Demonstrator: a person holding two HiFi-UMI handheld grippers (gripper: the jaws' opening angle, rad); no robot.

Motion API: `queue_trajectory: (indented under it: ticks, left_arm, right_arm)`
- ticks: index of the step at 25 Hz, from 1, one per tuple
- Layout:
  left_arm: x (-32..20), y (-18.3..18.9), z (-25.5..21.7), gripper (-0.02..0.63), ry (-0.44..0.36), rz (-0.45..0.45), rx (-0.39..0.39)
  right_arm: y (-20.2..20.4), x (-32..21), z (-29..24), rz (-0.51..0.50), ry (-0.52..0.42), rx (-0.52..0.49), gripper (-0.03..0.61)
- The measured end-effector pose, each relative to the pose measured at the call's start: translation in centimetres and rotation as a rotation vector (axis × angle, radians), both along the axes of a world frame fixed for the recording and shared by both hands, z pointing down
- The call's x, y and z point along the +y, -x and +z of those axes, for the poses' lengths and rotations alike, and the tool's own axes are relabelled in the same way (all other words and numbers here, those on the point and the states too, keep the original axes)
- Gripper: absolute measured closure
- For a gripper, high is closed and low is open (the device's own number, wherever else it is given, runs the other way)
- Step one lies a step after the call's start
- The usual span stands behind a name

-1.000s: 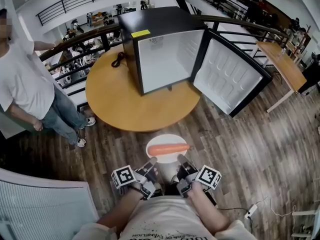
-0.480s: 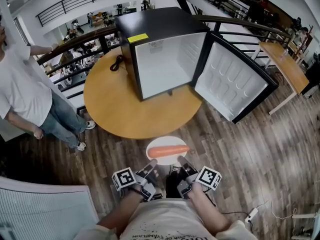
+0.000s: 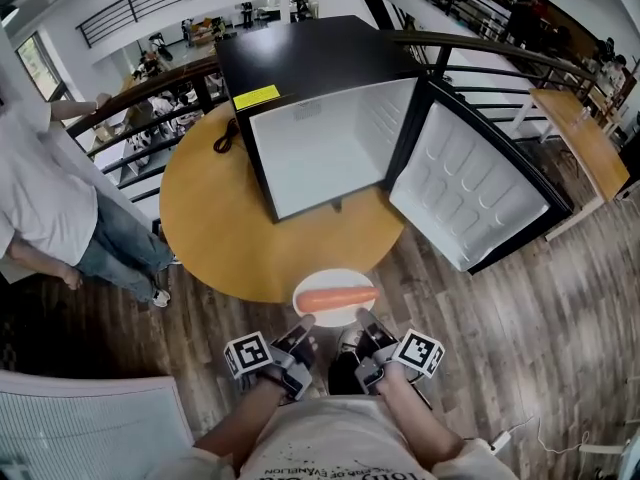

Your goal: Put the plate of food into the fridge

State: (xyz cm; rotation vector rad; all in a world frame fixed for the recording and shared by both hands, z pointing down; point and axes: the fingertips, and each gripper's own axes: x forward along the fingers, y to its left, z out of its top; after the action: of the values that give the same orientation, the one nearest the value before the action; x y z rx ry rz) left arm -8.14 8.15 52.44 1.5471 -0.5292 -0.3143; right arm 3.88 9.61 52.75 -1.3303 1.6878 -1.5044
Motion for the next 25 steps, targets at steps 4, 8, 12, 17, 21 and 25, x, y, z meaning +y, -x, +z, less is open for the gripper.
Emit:
queue_trajectory:
  ticks: [4,8,12,17,21,25]
  left_arm:
    - [-3.6,-1.8,-0.8,0.581,-0.021,-0.031,0.023]
    - [-6.6,-3.3,-0.9,0.581,-0.019,-0.062,0.032]
    - [-8.8,-5.2,-0.6,0.581,-0.013,-0.082,0.021]
    - [-10.7,-7.3,-0.2,0.581,-0.009,-0.112,0.013]
    - [-11.8,-8.4,-0.2,0.581,-0.013,-0.130,0.034]
    - [-12.6,-8.8,-0.3,0.581,-0.023,-0.138,0.043]
  right_arm:
    - [-1.6,-3.8,-0.3,-0.032,-0.002,-0.002,0.542]
    - [-3.1,-7.2,-0.4,-0.059,-0.003,-0.008,0.543]
    - [-5.1,-9.6,-0.2,-0.079,-0.004,-0.008,0.543]
    - [-7.2,-11.9,-0.2,-0.102,-0.001,-0.016,0.543]
    - [-8.1,-13.1,-0.1,-0.116,0.000,-0.018,0.543]
    - [-8.5,-13.8,0.3,-0.125,0.004,-0.015,0.543]
